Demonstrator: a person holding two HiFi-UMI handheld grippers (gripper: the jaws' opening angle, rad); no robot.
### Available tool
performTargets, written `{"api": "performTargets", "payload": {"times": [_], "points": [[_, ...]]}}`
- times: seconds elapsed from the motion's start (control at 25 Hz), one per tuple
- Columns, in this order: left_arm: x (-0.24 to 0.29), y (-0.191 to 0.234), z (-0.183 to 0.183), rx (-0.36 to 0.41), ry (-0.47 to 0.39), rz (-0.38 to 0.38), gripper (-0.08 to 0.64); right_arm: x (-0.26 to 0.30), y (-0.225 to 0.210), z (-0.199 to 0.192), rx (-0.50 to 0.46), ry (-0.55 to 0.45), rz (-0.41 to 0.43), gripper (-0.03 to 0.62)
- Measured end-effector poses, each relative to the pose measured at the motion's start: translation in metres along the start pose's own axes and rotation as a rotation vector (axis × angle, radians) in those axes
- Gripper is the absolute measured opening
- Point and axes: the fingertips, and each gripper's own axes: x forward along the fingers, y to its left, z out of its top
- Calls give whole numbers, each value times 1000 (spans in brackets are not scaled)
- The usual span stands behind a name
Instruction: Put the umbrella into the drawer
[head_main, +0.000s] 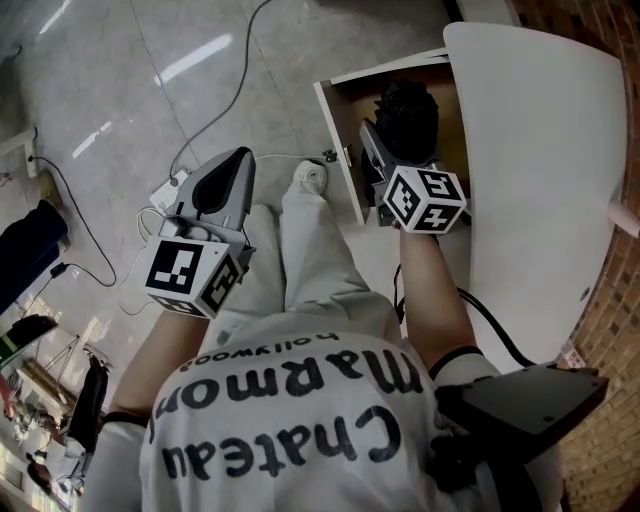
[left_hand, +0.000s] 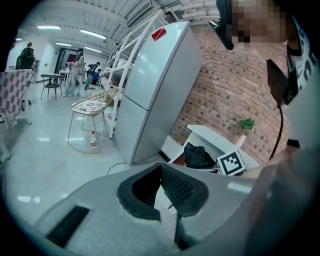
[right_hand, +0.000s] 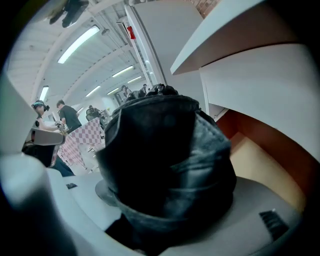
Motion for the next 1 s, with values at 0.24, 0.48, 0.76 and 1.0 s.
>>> {"api": "performTargets", "payload": {"times": [0.24, 0.48, 0.76, 1.0], "points": [[-1, 6, -7, -14, 2, 15, 14, 4, -13, -15, 21, 28, -28, 295], [-1, 6, -12, -28, 3, 23, 15, 9, -28, -18, 70, 36, -54, 293], [-3, 7, -12, -51, -16, 32, 15, 15, -45, -27, 121, 76, -94, 293], [-11, 9, -17, -56, -18, 35, 15, 19, -53, -36, 133, 97, -125, 295]]}}
